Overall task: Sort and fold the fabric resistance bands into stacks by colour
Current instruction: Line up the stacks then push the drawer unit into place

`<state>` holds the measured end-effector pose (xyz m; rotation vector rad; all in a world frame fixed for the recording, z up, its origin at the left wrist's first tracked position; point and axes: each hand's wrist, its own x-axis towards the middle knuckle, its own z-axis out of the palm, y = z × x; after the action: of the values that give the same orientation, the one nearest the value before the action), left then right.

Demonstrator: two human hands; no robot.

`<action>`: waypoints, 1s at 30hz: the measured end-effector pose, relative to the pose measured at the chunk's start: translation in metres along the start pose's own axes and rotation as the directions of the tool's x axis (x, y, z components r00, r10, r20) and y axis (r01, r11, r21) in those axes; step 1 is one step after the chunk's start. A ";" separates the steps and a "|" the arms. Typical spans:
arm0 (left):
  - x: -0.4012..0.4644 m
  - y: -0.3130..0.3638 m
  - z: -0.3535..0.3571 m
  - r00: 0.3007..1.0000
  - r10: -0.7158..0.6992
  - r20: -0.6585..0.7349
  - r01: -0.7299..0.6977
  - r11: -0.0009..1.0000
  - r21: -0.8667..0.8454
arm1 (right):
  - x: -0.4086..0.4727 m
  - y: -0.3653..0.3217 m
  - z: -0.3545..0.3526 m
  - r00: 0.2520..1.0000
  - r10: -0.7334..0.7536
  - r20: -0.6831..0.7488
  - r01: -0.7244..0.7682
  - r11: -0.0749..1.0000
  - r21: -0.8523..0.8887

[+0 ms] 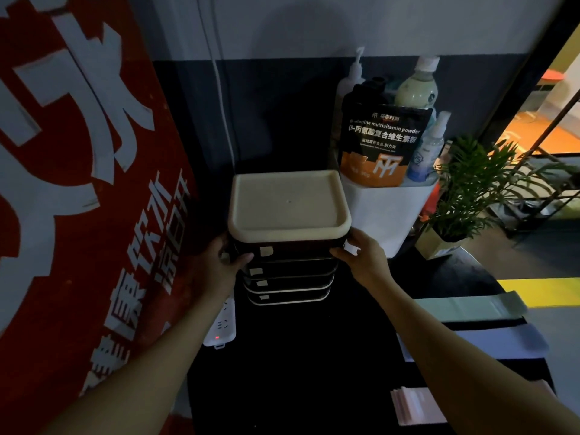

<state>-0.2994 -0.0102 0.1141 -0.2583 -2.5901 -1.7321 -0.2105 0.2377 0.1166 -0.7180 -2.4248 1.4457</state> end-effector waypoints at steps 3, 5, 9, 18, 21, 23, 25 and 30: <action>-0.007 0.001 0.004 0.999 -0.002 -0.051 0.000 0.999 -0.036 | -0.004 0.002 -0.002 0.999 -0.027 -0.034 0.025 0.999 -0.042; -0.011 0.000 0.006 0.997 -0.009 -0.074 0.006 0.999 -0.031 | -0.007 0.004 -0.002 0.998 -0.039 -0.047 0.036 0.998 -0.047; -0.015 -0.006 0.004 0.997 -0.018 -0.071 0.014 0.998 -0.056 | -0.015 0.005 -0.003 0.997 -0.029 -0.065 0.027 0.999 -0.029; -0.032 -0.036 0.007 1.000 0.004 0.003 -0.004 0.994 0.111 | -0.030 0.038 0.012 0.990 0.126 0.062 -0.116 0.983 -0.145; -0.038 -0.048 0.014 0.999 -0.017 0.044 0.008 0.979 0.205 | -0.029 0.047 0.020 0.987 0.131 0.097 -0.105 0.965 -0.239; -0.039 -0.050 0.021 0.997 -0.030 0.072 0.012 0.971 0.239 | -0.027 0.044 0.026 0.993 0.076 0.086 -0.051 0.964 -0.260; -0.041 -0.049 0.028 0.998 -0.039 0.056 0.023 0.967 0.254 | -0.027 0.040 0.031 0.998 0.022 0.062 -0.004 0.957 -0.289; -0.052 -0.052 0.029 1.000 0.018 -0.020 -0.012 0.966 0.257 | -0.040 0.040 0.034 1.000 -0.022 0.020 0.027 0.936 -0.351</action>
<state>-0.2530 -0.0096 0.0498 -0.2494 -2.7488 -1.3636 -0.1792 0.2074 0.0673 -0.7443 -2.7278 1.0183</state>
